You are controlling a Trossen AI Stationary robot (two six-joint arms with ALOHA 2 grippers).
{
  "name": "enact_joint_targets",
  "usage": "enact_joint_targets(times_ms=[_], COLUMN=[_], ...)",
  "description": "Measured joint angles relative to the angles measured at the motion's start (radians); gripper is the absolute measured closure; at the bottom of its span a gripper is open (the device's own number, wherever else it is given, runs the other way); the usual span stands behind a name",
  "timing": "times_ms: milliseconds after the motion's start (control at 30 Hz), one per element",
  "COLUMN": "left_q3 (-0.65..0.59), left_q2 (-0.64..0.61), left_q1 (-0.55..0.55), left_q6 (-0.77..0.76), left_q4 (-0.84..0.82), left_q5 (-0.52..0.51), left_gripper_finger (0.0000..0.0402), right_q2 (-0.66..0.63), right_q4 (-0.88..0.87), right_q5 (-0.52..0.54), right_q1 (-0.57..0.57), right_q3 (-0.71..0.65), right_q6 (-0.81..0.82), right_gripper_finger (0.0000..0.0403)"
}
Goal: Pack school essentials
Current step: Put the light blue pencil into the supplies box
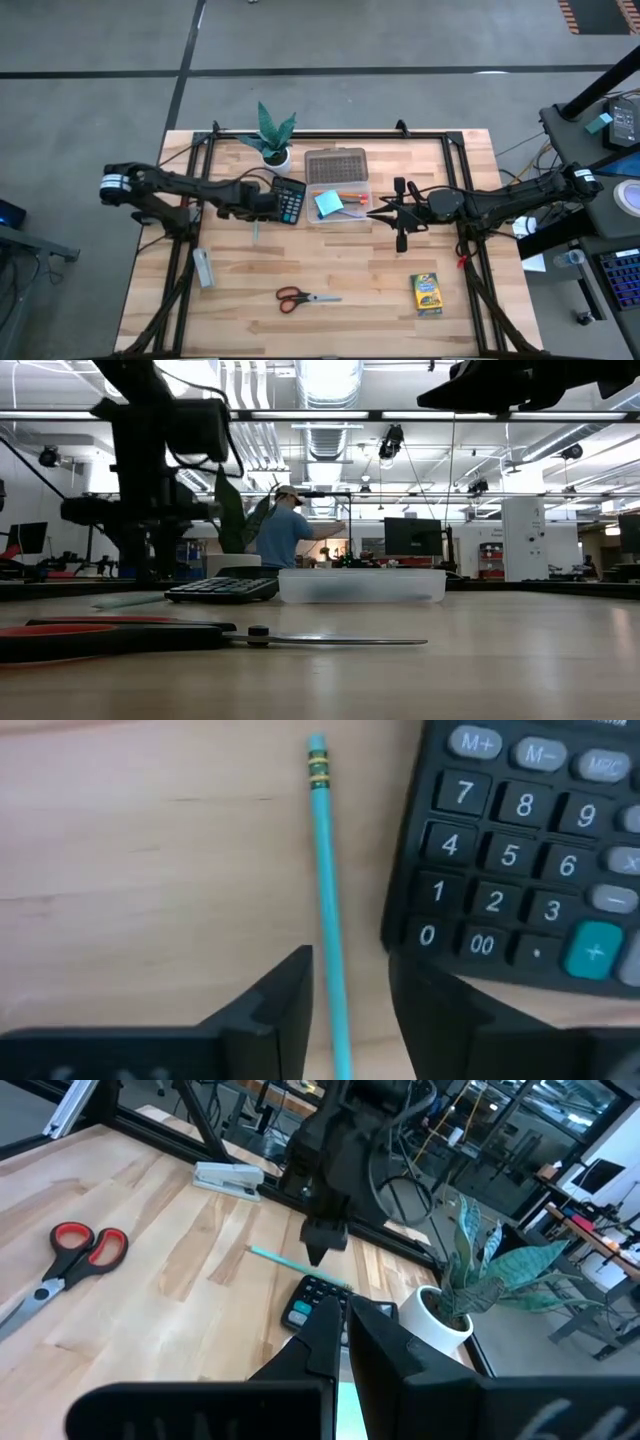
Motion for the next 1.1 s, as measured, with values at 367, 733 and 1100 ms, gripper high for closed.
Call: enact_joint_targets(times_ms=[367, 733, 1100], left_q3=[0.012, 0.000, -0.002], left_q2=[0.139, 0.141, 0.142], left_q1=[0.000, 0.000, 0.000], left_q6=[0.009, 0.000, 0.000], left_q4=[0.017, 0.026, 0.014], left_q5=[0.006, 0.015, -0.002], left_gripper_finger=[0.0281, 0.0310, 0.0396], right_q2=[0.000, 0.000, 0.000], right_q4=[0.002, 0.003, 0.003], right_q5=[0.000, -0.001, -0.001], right_q1=[0.000, 0.000, 0.000], right_q3=[0.000, 0.000, 0.000], right_q6=[-0.007, -0.007, -0.007], right_gripper_finger=[0.0390, 0.0390, 0.0390])
